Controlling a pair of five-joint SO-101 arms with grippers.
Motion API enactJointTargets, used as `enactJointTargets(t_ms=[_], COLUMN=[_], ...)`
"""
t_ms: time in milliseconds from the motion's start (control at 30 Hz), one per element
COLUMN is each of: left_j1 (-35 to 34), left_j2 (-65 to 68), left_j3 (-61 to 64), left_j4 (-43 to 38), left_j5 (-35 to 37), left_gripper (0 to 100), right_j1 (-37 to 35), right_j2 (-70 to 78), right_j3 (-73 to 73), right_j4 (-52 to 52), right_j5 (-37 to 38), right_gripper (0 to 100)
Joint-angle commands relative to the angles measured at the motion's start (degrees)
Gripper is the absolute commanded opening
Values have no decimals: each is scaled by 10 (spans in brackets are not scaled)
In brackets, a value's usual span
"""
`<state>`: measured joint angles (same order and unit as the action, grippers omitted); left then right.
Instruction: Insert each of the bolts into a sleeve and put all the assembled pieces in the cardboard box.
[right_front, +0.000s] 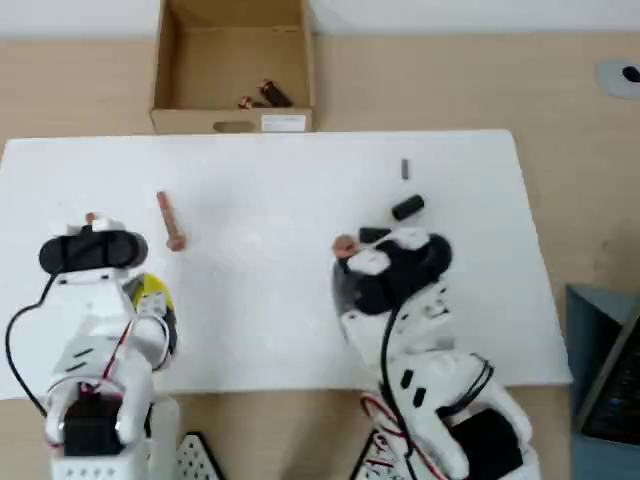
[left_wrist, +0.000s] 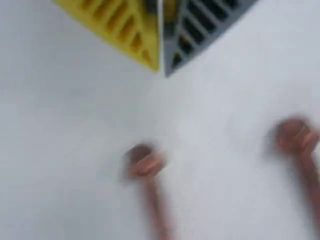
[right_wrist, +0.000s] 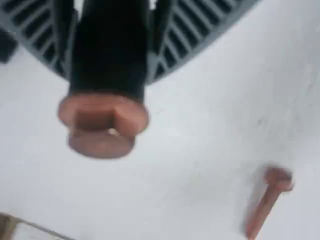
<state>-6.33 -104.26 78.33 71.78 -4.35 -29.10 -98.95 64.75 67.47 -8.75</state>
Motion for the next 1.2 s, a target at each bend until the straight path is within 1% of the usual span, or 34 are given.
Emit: enactJointTargets(t_ms=[0, 133, 333, 533, 767, 967, 1167], left_j1=[-47, -54, -57, -56, -54, -58, -59], left_j2=[-3, -3, -3, -3, -3, -3, -3], left_j3=[68, 130, 184, 185, 185, 185, 185], left_j4=[-66, -135, -186, -191, -191, -189, -188], left_j5=[-4, -4, -4, -2, -3, -1, -1], left_gripper=[1, 1, 1, 1, 1, 1, 1], right_j1=[20, 21, 21, 21, 22, 28, 45], right_j2=[110, 259, 457, 643, 850, 1036, 1216], right_j3=[-116, -217, -346, -473, -638, -776, -931], right_j4=[-18, -38, -134, -203, -275, -363, -398], right_j5=[-4, -4, 13, 55, 135, 204, 273], right_gripper=[9, 9, 9, 9, 9, 9, 9])
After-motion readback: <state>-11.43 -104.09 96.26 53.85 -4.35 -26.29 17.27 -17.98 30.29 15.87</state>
